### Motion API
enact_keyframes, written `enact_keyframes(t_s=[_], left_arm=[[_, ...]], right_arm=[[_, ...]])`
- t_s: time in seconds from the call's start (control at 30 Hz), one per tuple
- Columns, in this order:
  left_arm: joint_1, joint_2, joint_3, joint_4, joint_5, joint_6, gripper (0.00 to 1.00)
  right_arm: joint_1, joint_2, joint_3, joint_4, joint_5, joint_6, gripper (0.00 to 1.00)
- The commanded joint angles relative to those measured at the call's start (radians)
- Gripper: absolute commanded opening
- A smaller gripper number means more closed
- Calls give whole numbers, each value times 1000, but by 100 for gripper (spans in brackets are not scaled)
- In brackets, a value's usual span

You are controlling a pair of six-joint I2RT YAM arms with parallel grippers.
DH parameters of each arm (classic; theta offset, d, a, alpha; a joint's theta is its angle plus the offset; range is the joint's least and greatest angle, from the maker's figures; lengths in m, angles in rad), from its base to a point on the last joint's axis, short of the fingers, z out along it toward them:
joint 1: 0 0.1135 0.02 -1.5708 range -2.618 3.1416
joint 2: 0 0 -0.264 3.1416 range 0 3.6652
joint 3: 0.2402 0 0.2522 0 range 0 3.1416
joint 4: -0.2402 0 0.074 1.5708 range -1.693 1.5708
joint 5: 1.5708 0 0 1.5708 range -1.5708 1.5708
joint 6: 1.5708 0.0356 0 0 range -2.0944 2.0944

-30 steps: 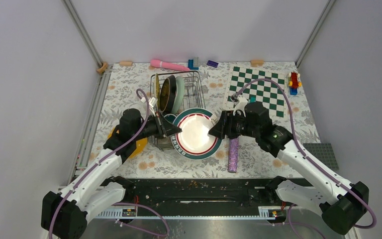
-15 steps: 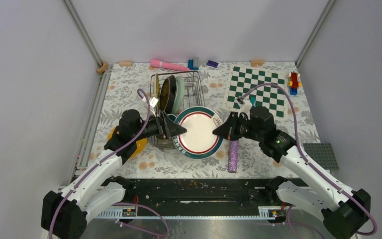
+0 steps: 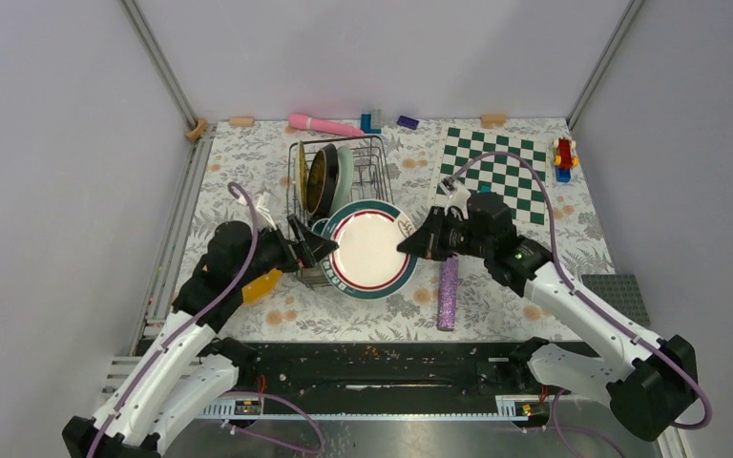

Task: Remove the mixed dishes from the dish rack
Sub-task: Pick up the plate from the dish rack, then move the distractor to the center of the board.

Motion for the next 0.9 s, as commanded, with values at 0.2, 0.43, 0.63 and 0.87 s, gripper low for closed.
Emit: enact_keyframes(t_s=[0.2, 0.43, 0.63, 0.87], left_arm=[[-1, -346, 53, -422, -756, -119, 99], [-1, -376, 54, -470, -817, -146, 99], [-1, -286, 72, -447, -791, -129, 99], [-1, -209, 69, -356, -730, -84, 99]], right_arm=[[-29, 47, 188, 9, 16, 47, 0], [-319, -72, 82, -90, 67, 105, 0], [-662, -187, -54, -226, 117, 85, 0], [-826, -217, -221, -295, 236, 90, 0]])
